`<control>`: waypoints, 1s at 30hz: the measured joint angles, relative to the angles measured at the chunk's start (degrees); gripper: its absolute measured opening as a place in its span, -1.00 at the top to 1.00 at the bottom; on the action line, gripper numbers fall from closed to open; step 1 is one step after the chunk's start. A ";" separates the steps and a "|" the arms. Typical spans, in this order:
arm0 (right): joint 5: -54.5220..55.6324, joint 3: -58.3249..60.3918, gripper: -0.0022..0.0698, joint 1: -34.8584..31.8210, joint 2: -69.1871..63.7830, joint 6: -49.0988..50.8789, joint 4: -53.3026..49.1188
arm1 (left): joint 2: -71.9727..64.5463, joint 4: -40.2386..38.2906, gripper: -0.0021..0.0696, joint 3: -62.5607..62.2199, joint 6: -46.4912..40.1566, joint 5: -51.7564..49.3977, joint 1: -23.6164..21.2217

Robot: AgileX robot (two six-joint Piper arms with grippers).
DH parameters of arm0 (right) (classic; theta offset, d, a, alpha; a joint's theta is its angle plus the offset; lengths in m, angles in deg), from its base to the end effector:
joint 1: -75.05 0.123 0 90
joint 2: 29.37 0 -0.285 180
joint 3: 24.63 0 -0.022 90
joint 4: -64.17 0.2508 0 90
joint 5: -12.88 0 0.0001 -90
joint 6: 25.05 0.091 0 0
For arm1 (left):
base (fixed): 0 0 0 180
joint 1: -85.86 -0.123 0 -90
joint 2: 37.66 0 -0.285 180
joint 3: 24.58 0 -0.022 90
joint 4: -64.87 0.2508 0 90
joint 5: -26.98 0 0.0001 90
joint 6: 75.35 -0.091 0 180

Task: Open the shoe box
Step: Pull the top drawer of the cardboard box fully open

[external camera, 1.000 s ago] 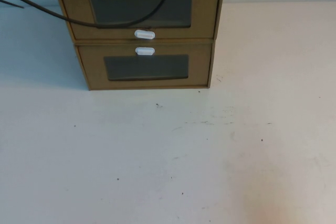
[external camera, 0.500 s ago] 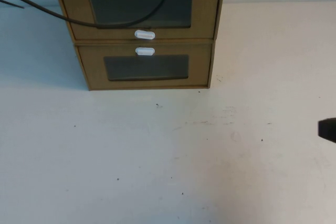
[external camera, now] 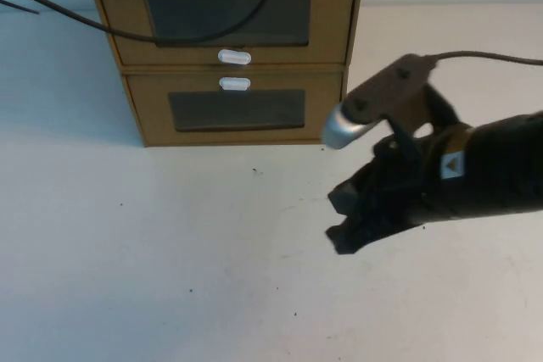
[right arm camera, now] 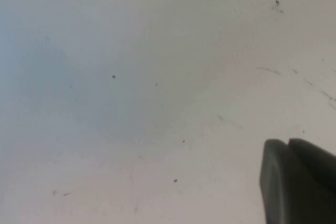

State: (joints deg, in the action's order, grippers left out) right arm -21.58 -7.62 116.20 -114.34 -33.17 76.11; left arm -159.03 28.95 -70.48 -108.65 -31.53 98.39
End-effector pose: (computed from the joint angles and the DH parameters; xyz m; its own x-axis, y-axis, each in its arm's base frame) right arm 0.2097 0.1974 0.3114 -0.5622 -0.4505 -0.6935 -0.6979 0.7084 0.1055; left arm 0.4268 -0.1415 0.4016 -0.4671 0.2969 -0.8329 0.6890 0.7126 -0.1324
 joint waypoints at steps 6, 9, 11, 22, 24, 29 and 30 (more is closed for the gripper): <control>0.00 -7.33 0.98 8.28 -8.69 15.38 -27.20 | 0.00 0.00 0.96 0.00 0.34 -0.24 0.00; 0.00 -9.27 0.98 11.59 -11.99 23.54 -43.78 | 0.00 0.00 0.96 0.00 0.44 -0.24 0.00; -0.11 -9.82 0.98 13.26 -14.07 29.92 -56.79 | 0.00 0.00 0.96 0.00 0.36 -0.24 0.00; 2.22 -11.03 0.94 15.43 -24.84 55.34 -104.09 | 0.00 0.00 0.96 0.00 0.57 -0.24 0.00; 2.48 -12.23 0.86 15.43 -26.23 56.23 -105.48 | 0.00 0.00 0.96 0.00 0.57 -0.35 0.00; 1.92 -17.25 0.39 15.33 -30.35 55.06 -106.38 | 0.00 0.00 0.96 -0.04 0.57 -0.56 0.00; 1.30 -18.48 0.31 15.18 -31.12 55.07 -106.38 | 0.00 0.00 0.96 -0.04 0.57 -0.56 0.00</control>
State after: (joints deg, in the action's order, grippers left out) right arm -20.28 -26.10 131.38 -145.46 21.90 -30.27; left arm -159.03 28.95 -70.52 -108.07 -32.09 98.39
